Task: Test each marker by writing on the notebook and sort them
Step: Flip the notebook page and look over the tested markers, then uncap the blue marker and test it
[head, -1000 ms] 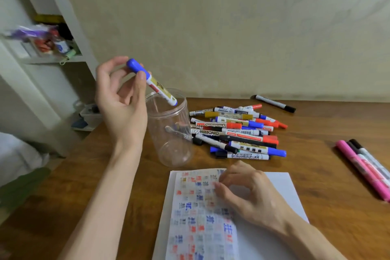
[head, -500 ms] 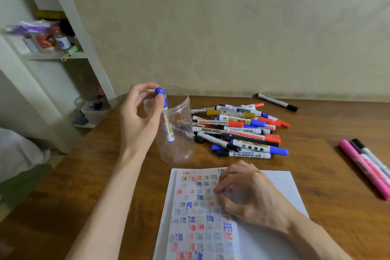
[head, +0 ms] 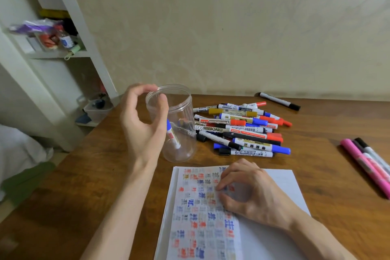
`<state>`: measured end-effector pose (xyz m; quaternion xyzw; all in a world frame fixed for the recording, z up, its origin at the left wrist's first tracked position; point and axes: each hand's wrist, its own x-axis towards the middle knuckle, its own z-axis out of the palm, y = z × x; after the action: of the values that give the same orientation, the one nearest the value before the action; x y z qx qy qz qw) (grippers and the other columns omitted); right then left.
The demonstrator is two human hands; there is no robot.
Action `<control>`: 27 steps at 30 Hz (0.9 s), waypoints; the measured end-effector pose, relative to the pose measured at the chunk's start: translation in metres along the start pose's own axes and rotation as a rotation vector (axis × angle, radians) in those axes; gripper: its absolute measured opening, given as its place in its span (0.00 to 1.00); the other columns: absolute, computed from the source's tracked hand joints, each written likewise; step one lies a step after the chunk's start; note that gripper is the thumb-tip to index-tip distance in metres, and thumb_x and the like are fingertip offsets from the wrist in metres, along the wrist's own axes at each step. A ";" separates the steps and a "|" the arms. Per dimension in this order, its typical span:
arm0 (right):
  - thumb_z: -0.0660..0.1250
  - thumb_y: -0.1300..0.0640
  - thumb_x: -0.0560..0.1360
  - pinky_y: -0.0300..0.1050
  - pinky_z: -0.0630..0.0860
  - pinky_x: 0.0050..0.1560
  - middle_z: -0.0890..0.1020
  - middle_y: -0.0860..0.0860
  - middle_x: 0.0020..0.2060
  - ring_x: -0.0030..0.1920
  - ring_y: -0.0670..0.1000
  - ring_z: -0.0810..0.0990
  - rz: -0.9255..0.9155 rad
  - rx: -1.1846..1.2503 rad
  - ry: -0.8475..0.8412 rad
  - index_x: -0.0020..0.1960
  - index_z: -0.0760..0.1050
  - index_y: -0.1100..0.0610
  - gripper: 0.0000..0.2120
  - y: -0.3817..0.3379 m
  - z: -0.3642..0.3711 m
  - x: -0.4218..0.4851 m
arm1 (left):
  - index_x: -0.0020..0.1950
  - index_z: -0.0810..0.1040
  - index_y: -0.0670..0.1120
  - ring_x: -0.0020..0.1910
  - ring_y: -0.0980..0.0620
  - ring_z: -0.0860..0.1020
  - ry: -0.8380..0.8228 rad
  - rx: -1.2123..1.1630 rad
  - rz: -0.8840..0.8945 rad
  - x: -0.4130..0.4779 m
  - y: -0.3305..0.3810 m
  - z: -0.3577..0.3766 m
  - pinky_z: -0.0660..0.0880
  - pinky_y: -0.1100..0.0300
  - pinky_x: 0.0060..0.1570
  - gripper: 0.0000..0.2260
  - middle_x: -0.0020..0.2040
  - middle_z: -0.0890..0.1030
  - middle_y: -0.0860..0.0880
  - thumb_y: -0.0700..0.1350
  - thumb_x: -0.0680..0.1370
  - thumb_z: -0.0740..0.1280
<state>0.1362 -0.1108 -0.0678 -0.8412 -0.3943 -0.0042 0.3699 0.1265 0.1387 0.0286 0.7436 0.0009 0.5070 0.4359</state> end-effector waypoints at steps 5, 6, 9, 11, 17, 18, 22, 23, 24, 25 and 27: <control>0.78 0.43 0.73 0.43 0.72 0.64 0.81 0.36 0.53 0.61 0.41 0.75 -0.005 0.014 0.002 0.51 0.86 0.45 0.09 0.002 -0.001 -0.001 | 0.56 0.77 0.36 0.51 0.47 0.78 0.074 -0.155 0.058 -0.054 0.047 0.033 0.75 0.54 0.54 0.07 0.53 0.80 0.43 0.34 0.78 0.66; 0.78 0.43 0.73 0.44 0.72 0.64 0.81 0.37 0.53 0.61 0.42 0.74 -0.017 0.012 0.018 0.51 0.87 0.46 0.10 0.003 -0.001 -0.001 | 0.56 0.77 0.37 0.51 0.46 0.79 0.036 -0.223 -0.002 -0.065 0.056 0.043 0.76 0.51 0.54 0.07 0.53 0.80 0.44 0.35 0.79 0.65; 0.75 0.41 0.72 0.44 0.72 0.62 0.82 0.41 0.53 0.57 0.42 0.72 -0.032 -0.013 0.107 0.52 0.87 0.48 0.14 0.007 0.004 0.000 | 0.58 0.77 0.42 0.56 0.47 0.80 -0.066 -0.366 -0.223 -0.094 0.071 0.070 0.76 0.51 0.58 0.07 0.54 0.81 0.48 0.36 0.80 0.66; 0.72 0.41 0.71 0.40 0.71 0.57 0.83 0.43 0.52 0.53 0.42 0.71 -0.028 -0.041 0.129 0.53 0.87 0.51 0.17 0.007 0.006 0.000 | 0.60 0.76 0.43 0.58 0.49 0.79 -0.108 -0.362 -0.320 -0.111 0.068 0.080 0.76 0.53 0.58 0.09 0.55 0.81 0.50 0.38 0.79 0.65; 0.75 0.59 0.73 0.40 0.75 0.54 0.83 0.45 0.51 0.54 0.44 0.78 0.138 -0.014 0.338 0.53 0.85 0.52 0.09 0.019 -0.014 -0.002 | 0.62 0.75 0.45 0.59 0.51 0.79 -0.202 -0.321 -0.479 -0.126 0.040 0.080 0.77 0.62 0.56 0.08 0.56 0.80 0.51 0.39 0.83 0.64; 0.76 0.61 0.74 0.40 0.75 0.53 0.82 0.46 0.53 0.56 0.46 0.78 0.198 -0.093 0.432 0.55 0.85 0.52 0.10 0.024 -0.018 -0.001 | 0.62 0.75 0.45 0.58 0.54 0.80 -0.217 -0.318 -0.500 -0.125 0.038 0.079 0.76 0.67 0.53 0.08 0.56 0.81 0.52 0.38 0.83 0.64; 0.76 0.58 0.76 0.48 0.74 0.54 0.79 0.54 0.60 0.60 0.54 0.76 0.418 -0.443 0.572 0.62 0.80 0.55 0.16 0.046 -0.035 -0.003 | 0.59 0.76 0.48 0.57 0.57 0.80 -0.309 -0.284 -0.530 -0.122 0.029 0.075 0.75 0.72 0.55 0.09 0.53 0.81 0.55 0.37 0.82 0.65; 0.76 0.56 0.76 0.50 0.74 0.53 0.79 0.55 0.60 0.60 0.56 0.76 0.442 -0.492 0.564 0.63 0.79 0.54 0.17 0.050 -0.038 -0.004 | 0.58 0.76 0.48 0.56 0.56 0.80 -0.337 -0.287 -0.529 -0.122 0.026 0.073 0.75 0.72 0.54 0.09 0.53 0.81 0.54 0.37 0.82 0.65; 0.76 0.55 0.76 0.51 0.73 0.53 0.79 0.55 0.59 0.59 0.56 0.76 0.457 -0.519 0.556 0.63 0.79 0.53 0.16 0.052 -0.041 -0.006 | 0.58 0.76 0.48 0.55 0.56 0.80 -0.355 -0.293 -0.525 -0.122 0.024 0.072 0.75 0.71 0.54 0.09 0.52 0.81 0.52 0.36 0.81 0.65; 0.76 0.54 0.77 0.52 0.73 0.52 0.80 0.55 0.58 0.58 0.56 0.76 0.468 -0.524 0.547 0.62 0.79 0.53 0.16 0.052 -0.043 -0.007 | 0.57 0.77 0.47 0.53 0.56 0.80 -0.363 -0.300 -0.529 -0.122 0.021 0.071 0.75 0.70 0.52 0.08 0.51 0.80 0.51 0.36 0.81 0.65; 0.75 0.52 0.78 0.51 0.70 0.53 0.82 0.53 0.56 0.57 0.55 0.77 0.483 -0.498 0.521 0.61 0.80 0.51 0.13 0.050 -0.045 -0.007 | 0.56 0.77 0.47 0.48 0.57 0.80 -0.370 -0.321 -0.561 -0.120 0.019 0.070 0.75 0.68 0.48 0.08 0.49 0.80 0.49 0.36 0.81 0.64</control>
<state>0.1771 -0.1648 -0.0679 -0.9438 -0.0668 -0.2247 0.2331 0.1128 0.0284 -0.0573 0.7155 0.0463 0.2184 0.6619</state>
